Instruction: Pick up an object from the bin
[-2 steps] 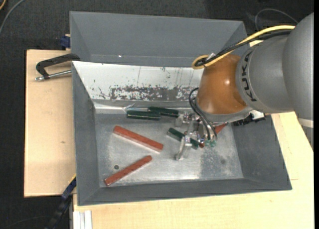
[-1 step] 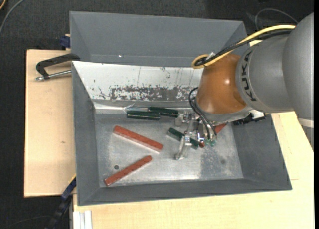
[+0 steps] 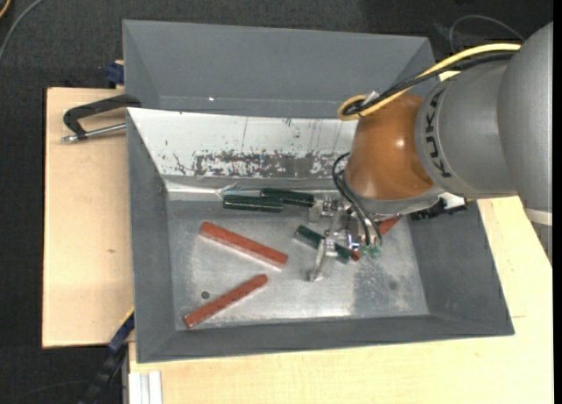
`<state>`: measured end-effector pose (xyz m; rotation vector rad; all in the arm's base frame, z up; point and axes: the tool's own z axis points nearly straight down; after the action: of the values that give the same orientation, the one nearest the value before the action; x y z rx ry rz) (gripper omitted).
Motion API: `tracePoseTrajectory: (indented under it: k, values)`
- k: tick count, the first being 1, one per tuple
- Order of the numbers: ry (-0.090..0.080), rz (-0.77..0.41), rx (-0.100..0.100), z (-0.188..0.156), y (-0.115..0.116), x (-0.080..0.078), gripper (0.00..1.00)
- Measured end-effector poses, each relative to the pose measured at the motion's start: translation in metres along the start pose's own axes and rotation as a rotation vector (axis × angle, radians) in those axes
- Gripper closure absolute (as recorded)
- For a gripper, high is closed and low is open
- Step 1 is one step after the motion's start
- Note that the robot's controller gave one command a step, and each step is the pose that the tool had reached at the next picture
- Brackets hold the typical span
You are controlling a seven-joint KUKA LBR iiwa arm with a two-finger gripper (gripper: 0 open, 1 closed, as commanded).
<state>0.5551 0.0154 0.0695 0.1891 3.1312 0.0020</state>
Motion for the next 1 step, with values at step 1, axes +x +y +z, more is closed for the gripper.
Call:
tracePoseTrajectory:
  k: [1]
  values:
    - [0.000, 0.000, 0.000, -0.0008, 0.0004, -0.0011, 0.00]
